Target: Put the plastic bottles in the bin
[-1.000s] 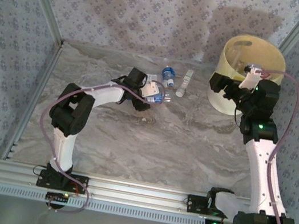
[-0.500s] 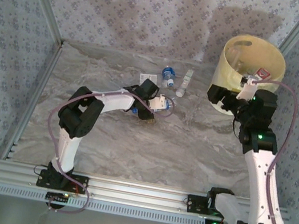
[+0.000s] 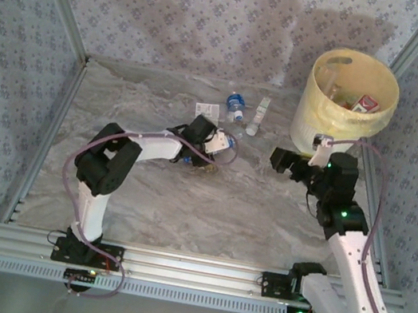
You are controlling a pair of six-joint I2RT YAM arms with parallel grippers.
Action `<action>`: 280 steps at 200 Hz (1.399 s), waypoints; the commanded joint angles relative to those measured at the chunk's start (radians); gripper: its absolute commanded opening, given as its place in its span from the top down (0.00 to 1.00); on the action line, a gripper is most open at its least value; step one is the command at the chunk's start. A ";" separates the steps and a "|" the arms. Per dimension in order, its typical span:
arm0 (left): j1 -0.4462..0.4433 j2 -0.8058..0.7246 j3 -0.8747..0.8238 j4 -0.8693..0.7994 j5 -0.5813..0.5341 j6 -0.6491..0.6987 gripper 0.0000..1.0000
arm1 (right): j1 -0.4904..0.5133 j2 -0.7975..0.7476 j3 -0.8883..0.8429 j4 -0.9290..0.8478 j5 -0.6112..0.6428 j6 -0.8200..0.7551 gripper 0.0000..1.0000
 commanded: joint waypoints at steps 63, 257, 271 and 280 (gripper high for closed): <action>0.003 -0.232 -0.216 0.190 0.098 -0.335 0.62 | 0.147 0.131 -0.061 0.219 0.180 0.160 0.00; -0.018 -0.382 -0.226 0.290 0.556 -0.551 0.60 | 0.229 0.654 -0.004 1.024 -0.133 0.547 0.00; -0.024 -0.379 -0.221 0.285 0.566 -0.551 0.60 | 0.232 0.676 0.011 1.011 -0.101 0.544 0.00; -0.030 -0.376 -0.218 0.284 0.574 -0.548 0.60 | 0.235 0.689 0.021 0.990 -0.067 0.543 0.00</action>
